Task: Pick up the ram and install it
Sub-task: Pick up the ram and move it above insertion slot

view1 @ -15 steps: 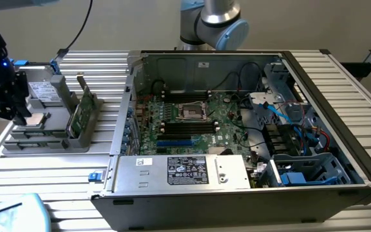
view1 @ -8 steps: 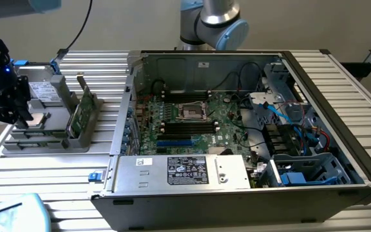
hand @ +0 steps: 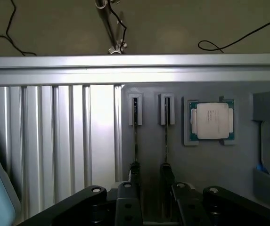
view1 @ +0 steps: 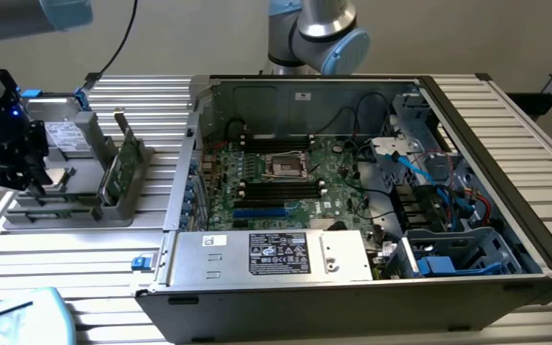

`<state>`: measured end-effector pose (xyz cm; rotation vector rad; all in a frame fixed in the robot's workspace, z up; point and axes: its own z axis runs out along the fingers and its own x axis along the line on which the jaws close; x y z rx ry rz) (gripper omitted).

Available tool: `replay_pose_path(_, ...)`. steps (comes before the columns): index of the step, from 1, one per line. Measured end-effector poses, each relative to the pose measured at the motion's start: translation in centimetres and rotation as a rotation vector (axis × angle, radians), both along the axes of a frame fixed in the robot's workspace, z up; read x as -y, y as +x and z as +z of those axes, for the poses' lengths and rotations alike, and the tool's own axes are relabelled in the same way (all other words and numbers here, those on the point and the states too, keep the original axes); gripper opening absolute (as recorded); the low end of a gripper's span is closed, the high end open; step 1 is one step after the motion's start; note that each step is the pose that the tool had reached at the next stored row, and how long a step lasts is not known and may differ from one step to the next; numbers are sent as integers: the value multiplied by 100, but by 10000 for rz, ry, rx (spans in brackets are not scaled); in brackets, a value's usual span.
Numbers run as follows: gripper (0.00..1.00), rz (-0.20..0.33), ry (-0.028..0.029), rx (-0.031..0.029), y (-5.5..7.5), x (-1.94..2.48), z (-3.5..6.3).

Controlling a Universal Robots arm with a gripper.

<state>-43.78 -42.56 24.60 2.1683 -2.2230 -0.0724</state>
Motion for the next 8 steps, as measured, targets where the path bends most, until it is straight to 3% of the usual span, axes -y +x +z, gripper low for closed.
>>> replay_pose_path(8, 31, 7, -1, 30, -10, 10, -60)
